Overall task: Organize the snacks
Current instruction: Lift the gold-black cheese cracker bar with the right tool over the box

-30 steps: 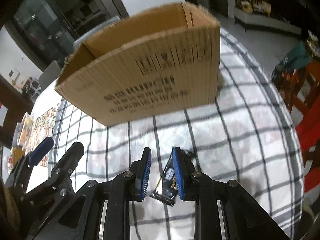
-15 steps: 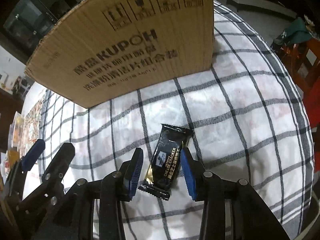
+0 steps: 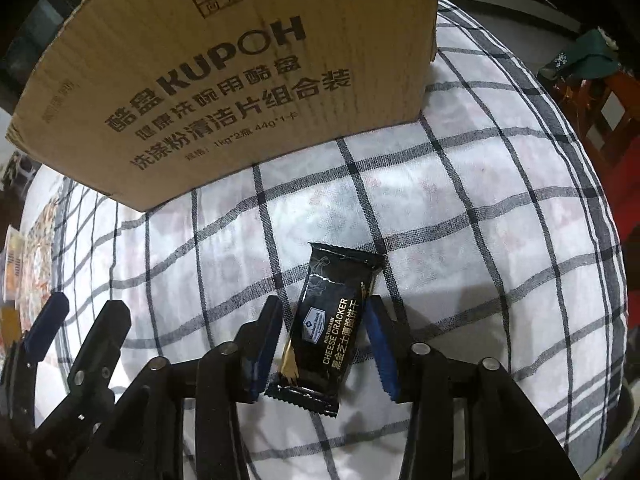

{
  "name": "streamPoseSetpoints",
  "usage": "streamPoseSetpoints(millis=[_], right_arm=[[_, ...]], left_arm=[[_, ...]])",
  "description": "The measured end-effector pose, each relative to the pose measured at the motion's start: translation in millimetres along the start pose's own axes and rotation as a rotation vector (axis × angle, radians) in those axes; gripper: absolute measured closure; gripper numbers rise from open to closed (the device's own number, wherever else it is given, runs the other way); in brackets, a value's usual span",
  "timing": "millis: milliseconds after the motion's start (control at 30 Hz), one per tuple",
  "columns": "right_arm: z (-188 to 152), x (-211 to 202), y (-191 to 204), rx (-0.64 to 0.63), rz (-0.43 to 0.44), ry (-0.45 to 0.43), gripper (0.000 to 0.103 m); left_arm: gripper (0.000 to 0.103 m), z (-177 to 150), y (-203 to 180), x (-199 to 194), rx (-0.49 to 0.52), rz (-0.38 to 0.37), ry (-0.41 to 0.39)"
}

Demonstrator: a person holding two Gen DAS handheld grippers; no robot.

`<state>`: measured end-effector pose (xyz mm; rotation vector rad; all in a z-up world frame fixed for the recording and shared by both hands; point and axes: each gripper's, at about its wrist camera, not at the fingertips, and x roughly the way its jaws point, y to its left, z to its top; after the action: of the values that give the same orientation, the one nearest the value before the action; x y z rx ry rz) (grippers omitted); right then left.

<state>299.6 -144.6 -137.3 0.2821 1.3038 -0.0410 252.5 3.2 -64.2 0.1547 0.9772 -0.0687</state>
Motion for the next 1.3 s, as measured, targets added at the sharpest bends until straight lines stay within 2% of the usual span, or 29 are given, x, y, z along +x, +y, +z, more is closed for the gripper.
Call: streamPoseSetpoints(millis=[200, 267, 300, 400, 733, 1100, 1300], right_arm=[[-3.7, 4.4, 4.7, -0.028, -0.031, -0.019, 0.058], [-5.2, 5.2, 7.4, -0.042, -0.039, -0.026, 0.059], [-6.0, 5.3, 7.5, -0.043, -0.042, -0.03, 0.063], [-7.5, 4.1, 4.5, -0.031, -0.024, -0.032, 0.067], [-15.3, -24.0, -12.9, -0.032, 0.014, -0.079, 0.067], [-16.6, -70.7, -14.4, -0.078, 0.034, -0.223, 0.067], [-15.3, -95.3, -10.4, -0.104, 0.05, -0.307, 0.067]], left_arm=[[0.03, -3.2, 2.5, 4.2, -0.012, 0.001, 0.013], [0.03, -4.4, 2.2, 4.7, -0.012, -0.002, 0.018], [0.03, -4.6, 2.1, 4.8, -0.012, -0.001, 0.019], [0.03, -5.5, 1.4, 3.9, -0.012, 0.003, 0.021], [0.03, -4.3, 1.6, -11.5, -0.037, -0.004, 0.0], [0.03, 4.3, 4.0, -41.7, -0.058, -0.012, -0.061], [0.03, 14.3, 7.5, -67.8, -0.067, -0.021, -0.124]])
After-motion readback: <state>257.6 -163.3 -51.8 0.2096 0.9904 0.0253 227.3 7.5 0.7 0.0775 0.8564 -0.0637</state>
